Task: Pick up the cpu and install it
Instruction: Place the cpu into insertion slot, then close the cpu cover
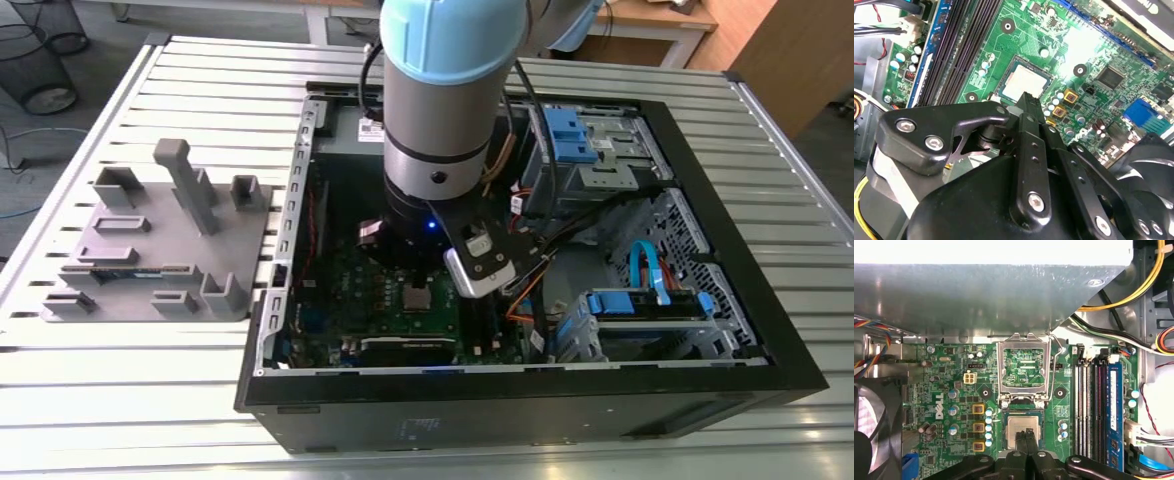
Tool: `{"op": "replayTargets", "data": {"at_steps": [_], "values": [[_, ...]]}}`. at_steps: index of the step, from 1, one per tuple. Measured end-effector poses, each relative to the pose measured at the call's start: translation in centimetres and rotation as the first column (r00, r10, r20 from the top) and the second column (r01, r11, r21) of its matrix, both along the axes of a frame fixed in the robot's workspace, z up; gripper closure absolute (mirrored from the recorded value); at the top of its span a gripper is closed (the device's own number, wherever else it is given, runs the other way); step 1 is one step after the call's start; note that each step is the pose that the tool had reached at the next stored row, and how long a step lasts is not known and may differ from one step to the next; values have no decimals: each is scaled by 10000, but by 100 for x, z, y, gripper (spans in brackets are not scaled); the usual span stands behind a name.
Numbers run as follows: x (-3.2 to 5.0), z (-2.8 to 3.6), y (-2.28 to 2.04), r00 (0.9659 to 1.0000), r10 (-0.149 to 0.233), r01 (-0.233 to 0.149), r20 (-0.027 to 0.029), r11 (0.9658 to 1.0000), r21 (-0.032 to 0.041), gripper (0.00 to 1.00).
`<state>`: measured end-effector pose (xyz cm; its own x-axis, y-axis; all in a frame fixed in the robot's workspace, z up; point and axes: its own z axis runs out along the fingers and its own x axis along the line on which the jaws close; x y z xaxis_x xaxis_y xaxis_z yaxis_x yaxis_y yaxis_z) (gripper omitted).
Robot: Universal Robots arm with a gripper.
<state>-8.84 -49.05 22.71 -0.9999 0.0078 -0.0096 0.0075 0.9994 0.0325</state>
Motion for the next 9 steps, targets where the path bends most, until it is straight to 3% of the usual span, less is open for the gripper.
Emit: {"op": "replayTargets", "data": {"at_steps": [7,9], "values": [[0,4,-4,10000,0,0,-2,10000,-14,89],[0,3,-26,10000,0,0,-1,10000,-13,89]]}}
